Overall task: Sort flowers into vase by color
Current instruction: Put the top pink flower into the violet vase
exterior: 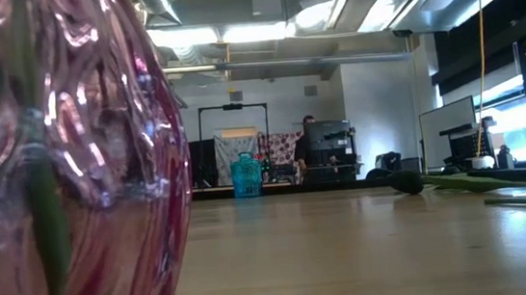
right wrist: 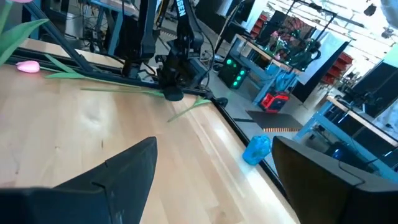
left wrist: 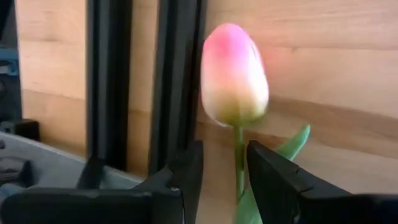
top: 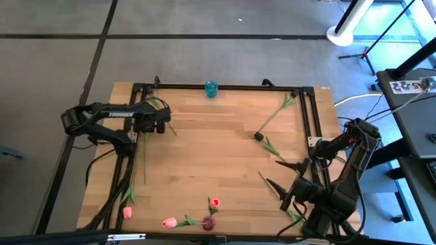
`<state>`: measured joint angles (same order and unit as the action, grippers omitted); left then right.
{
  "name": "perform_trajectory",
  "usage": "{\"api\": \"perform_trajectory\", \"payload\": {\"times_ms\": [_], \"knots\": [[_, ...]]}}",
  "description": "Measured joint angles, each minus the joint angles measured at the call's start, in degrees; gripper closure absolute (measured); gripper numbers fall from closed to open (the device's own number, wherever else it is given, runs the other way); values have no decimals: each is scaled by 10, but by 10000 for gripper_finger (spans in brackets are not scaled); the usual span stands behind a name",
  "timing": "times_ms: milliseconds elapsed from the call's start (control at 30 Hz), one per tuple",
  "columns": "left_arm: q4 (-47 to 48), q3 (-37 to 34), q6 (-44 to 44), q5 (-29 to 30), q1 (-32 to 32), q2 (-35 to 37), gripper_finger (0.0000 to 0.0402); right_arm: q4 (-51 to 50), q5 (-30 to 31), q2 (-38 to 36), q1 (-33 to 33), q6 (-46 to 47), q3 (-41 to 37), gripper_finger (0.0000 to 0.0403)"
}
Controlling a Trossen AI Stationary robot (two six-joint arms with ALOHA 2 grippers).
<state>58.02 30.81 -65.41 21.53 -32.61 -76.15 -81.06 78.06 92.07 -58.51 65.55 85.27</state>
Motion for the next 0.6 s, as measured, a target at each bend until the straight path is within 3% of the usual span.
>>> {"api": "perform_trajectory", "payload": {"times_ms": [300, 600], "knots": [[-57, -23, -20, -1, 2, 1, 305, 0, 0, 0, 0, -13, 0, 86], [-81, -48, -39, 33, 66, 22, 393, 1, -4, 0, 3, -15, 0, 86]]}}
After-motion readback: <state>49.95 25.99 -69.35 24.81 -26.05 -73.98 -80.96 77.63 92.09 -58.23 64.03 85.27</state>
